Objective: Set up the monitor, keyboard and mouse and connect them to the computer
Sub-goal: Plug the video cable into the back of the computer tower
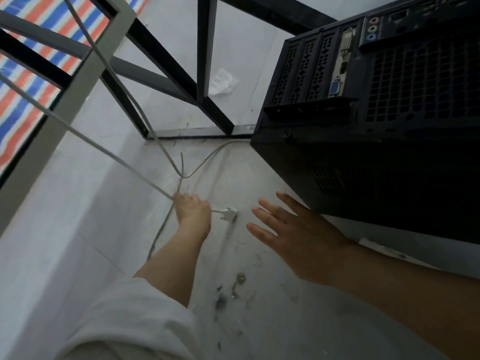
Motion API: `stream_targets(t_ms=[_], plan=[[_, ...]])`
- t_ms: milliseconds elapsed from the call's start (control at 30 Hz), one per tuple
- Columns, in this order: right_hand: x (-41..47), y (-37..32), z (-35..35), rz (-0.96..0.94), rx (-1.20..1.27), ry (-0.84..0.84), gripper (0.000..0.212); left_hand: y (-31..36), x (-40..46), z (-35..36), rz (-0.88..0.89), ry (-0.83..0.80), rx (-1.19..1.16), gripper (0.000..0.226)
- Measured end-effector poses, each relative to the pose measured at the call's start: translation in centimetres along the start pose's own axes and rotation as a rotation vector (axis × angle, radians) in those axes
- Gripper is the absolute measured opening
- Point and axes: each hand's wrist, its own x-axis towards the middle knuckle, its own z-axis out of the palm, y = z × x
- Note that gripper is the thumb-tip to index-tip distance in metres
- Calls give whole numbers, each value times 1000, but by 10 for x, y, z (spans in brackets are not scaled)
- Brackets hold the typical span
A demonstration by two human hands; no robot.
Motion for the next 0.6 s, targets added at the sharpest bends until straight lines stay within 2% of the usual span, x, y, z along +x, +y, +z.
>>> stream_targets(t_ms=[67,133,267,400,600], plan=[[-4,-4,0,39,14,-13,80,17,-13,4,80,35,-38,31],[-8,-4,10,35,68,56,75,35,-24,4,120,74,-145,25],[-26,-3,6,79,28,85,64,59,-56,-2,144,169,-408,23],[-55,2,-7,90,-8,-88,54,72,-95,-15,132,282,-576,24],[-86,4,-27,58,42,-38,47,62,-152,-49,159,395,-806,28]])
